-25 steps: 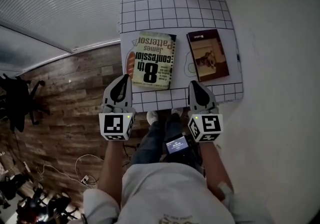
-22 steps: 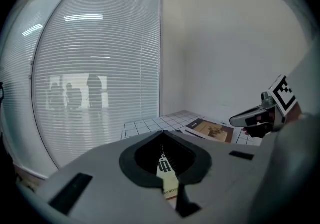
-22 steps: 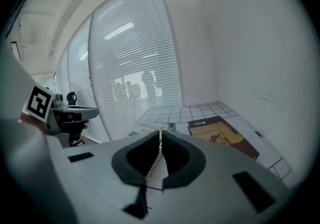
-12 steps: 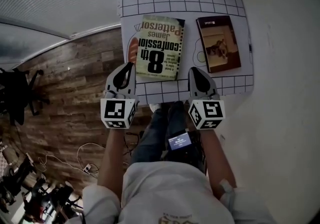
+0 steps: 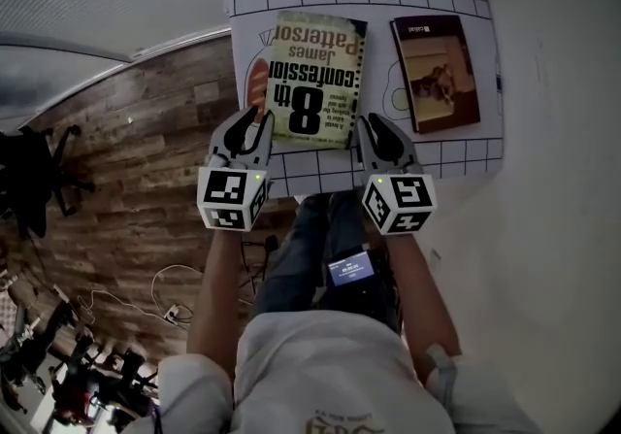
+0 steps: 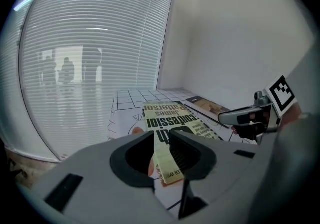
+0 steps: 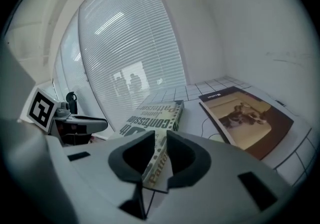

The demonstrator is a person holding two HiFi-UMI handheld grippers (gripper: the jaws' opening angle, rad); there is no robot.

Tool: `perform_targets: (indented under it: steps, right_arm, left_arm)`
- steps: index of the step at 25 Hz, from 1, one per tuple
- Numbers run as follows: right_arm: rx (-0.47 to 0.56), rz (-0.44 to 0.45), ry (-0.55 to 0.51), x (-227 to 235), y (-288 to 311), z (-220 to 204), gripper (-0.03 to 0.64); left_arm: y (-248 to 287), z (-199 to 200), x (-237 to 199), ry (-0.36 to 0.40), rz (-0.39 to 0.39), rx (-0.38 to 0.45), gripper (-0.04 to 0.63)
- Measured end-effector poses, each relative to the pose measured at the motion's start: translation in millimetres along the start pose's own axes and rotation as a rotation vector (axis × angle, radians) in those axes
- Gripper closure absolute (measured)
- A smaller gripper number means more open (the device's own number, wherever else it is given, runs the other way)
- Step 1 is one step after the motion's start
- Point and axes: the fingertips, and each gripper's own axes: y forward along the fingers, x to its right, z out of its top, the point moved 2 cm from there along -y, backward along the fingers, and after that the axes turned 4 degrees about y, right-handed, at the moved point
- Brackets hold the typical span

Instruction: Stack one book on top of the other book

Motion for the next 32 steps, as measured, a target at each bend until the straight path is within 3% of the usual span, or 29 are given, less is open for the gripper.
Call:
perform_targets:
  steps: [5, 10, 16, 21, 32]
  right_arm:
    - [-0.042, 0.025, 0.068, -1.8, 13.2, -11.1, 0.491]
    - [-0.08, 0.035, 0.098, -3.6, 24.5, -19.6, 0.423]
    - [-0.118, 0.04, 0.15, -5.4, 36.0, -28.7, 0.345]
    - [-0.151, 0.039, 0.177, -11.5, 43.7, -35.1, 0.362]
    - [-0.15, 0.031, 0.183, -10.8, 41.3, -33.2, 0.373]
  left_arm:
    - [12.8, -14.9, 2.9, -0.035, -0.071, -0.085, 0.426]
    - [23.8, -29.8, 2.1, -0.091, -0.122, -0.173, 0.384]
    - [33.2, -32.0, 3.8, -0.158, -0.174, -0.202, 0.37]
    - [38.7, -33.5, 10.4, -0.192, -0.22, -0.23, 0.373]
    - [37.3, -31.9, 11.2, -0.224, -0.206, -0.23, 0.379]
